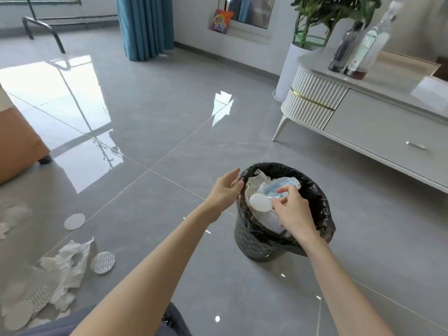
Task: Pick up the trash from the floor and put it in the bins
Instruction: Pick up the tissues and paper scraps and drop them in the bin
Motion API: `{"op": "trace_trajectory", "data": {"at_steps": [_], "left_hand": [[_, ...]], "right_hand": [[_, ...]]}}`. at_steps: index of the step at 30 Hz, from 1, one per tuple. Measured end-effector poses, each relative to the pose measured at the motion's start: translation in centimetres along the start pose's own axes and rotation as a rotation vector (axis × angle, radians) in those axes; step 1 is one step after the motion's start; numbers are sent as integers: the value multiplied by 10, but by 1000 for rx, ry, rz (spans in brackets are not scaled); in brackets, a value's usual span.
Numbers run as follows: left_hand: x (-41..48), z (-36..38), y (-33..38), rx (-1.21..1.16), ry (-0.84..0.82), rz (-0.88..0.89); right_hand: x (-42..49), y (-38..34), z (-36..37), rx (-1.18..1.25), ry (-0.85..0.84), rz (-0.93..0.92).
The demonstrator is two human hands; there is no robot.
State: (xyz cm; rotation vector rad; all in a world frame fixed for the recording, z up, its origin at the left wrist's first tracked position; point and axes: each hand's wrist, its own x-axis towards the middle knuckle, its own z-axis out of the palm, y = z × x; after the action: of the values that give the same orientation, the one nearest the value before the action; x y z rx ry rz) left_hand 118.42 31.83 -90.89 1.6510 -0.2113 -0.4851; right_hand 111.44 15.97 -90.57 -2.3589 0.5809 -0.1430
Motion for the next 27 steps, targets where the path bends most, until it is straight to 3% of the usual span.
{"op": "trace_trajectory", "data": {"at_steps": [8,15,21,27], "left_hand": [[-21,-91,66,309,64,16],[-74,-215,59,593,184,-116],[-120,-286,8,400,394,-241],[-155,-311,-83,246,529,-383]], "right_hand": [[0,-87,49,51,-147,-208],[-6,-160,114,-8,-293,-355],[-17,-188,189,-91,-455,-414],[-32,-177,273,-213,-684,-449]]}}
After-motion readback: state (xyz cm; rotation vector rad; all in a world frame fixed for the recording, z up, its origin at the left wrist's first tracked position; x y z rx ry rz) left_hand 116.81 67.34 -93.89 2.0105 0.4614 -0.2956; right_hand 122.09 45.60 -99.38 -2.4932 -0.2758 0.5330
